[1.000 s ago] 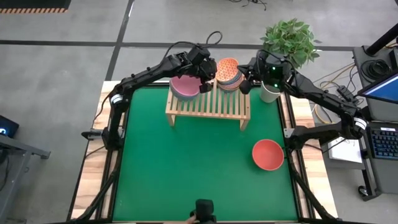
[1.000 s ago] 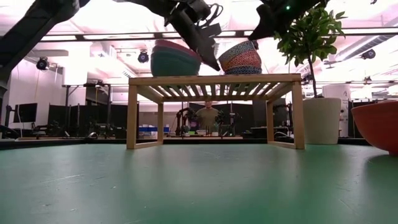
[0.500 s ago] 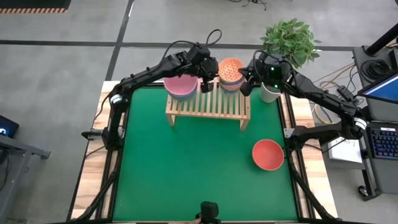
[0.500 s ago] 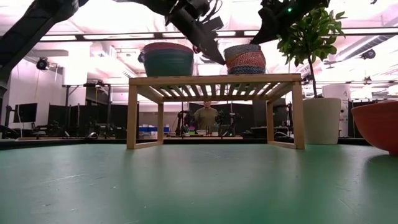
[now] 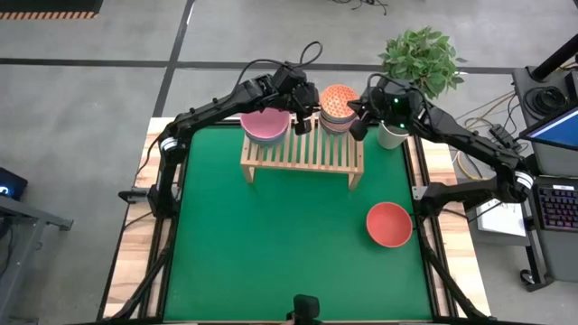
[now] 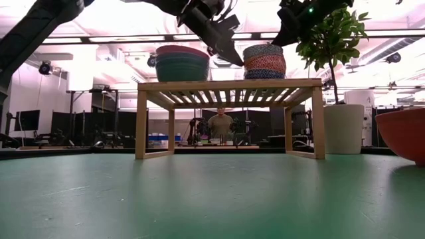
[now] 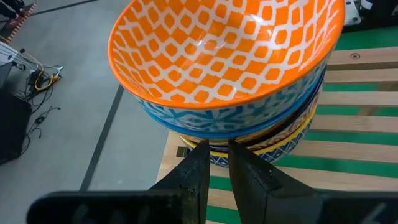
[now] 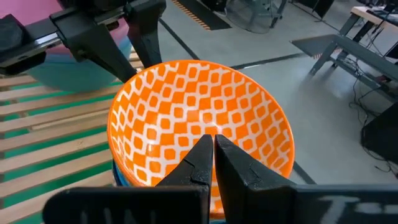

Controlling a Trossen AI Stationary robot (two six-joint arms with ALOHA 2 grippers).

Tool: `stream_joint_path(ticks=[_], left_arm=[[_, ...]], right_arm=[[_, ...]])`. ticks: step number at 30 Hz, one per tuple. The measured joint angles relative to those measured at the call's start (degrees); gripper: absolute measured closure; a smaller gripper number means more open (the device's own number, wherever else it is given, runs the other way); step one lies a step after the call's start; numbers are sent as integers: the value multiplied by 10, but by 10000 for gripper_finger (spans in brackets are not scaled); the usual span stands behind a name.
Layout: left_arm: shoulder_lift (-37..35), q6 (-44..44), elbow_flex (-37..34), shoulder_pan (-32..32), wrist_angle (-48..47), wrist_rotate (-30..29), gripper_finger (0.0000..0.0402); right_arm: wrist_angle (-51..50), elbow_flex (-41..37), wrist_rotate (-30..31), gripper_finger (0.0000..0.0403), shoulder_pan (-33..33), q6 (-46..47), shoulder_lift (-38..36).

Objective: Place and stack bowls onto a shelf
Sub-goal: Adjust the stacked patterned bowls on the shelf

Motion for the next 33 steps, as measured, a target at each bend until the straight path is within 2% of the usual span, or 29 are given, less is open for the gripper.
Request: stream_joint_path(ticks=[8, 18, 28, 31, 33], left_arm=[[-1, -4, 0, 0, -4, 0, 359], [-11, -4, 1, 0, -56, 0, 359], [-35, -8, 1, -1, -95, -4, 359], [-53, -9, 1, -3, -135, 6, 360], [-70, -11, -5, -5, -167, 58, 362]], right_arm=[[-15, 0, 0, 394, 0, 12, -36], [-63, 0, -1, 394, 2, 34, -65], [-89, -1, -6, 394, 34, 35, -81], [-87, -19, -64, 394, 38, 9, -105], [-82, -47, -136, 394, 38, -10, -129]])
